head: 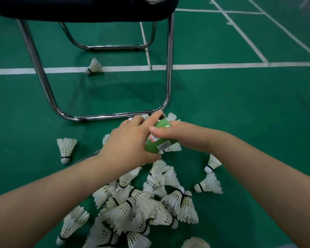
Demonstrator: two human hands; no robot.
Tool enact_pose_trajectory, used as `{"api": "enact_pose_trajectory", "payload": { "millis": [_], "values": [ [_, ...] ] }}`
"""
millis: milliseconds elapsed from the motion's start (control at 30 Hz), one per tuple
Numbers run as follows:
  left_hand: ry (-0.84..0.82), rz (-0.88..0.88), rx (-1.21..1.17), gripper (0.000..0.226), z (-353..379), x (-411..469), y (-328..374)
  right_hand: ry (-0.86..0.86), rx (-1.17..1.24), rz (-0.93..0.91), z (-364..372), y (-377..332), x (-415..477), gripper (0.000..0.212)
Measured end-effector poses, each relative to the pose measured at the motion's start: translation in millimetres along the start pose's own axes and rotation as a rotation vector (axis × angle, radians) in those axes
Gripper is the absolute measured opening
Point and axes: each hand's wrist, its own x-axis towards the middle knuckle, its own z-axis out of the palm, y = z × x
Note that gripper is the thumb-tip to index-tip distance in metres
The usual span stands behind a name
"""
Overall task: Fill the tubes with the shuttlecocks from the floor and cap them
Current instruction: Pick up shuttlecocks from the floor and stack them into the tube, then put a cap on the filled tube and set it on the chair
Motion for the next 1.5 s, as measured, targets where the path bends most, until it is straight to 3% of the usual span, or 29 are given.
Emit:
{"api": "enact_pose_trajectory", "payload": {
  "millis": [233, 367, 500, 667, 900, 1133, 1367, 1500],
  "values": [
    [0.101, -0.068, -0.151, 0.108, -51.9, -15.1, -26.2, 0.361, -0.349, -0.151, 39.9, -62.5, 24.4, 0.027],
    [0.176, -0.115, -0.138, 0.111, -83.9, -33.6, -52.1, 0.351, -0.488, -0.235, 62.9, -102.7, 43.6, 0.027],
    [0.273, -0.168, -0.19, 0.109, -102.4, -50.4, -79.8, 0.329, -0.635, -0.278, 88.2, -129.9, 67.4, 0.04],
    [0.269, -0.211, -0.241, 0.108, -112.3, -63.8, -96.4, 0.263, -0.754, -0.278, 105.6, -145.2, 82.4, 0.053],
    [0.251, -0.217, -0.298, 0.105, -113.0, -73.2, -112.2, 0.135, -0.928, -0.297, 113.8, -154.1, 91.1, 0.054],
    [0.456, -0.219, -0.489, 0.103, -113.2, -70.5, -109.7, 0.124, -1.183, -0.308, 111.4, -182.4, 88.5, 0.039],
    [0.538, -0.217, -0.652, 0.097, -101.5, -56.8, -106.8, 0.158, -1.289, -0.271, 108.8, -188.7, 86.4, 0.036],
    [0.583, -0.208, -0.712, 0.086, -104.9, -47.6, -104.5, 0.33, -1.323, -0.387, 110.2, -182.2, 93.5, 0.037]
  ]
}}
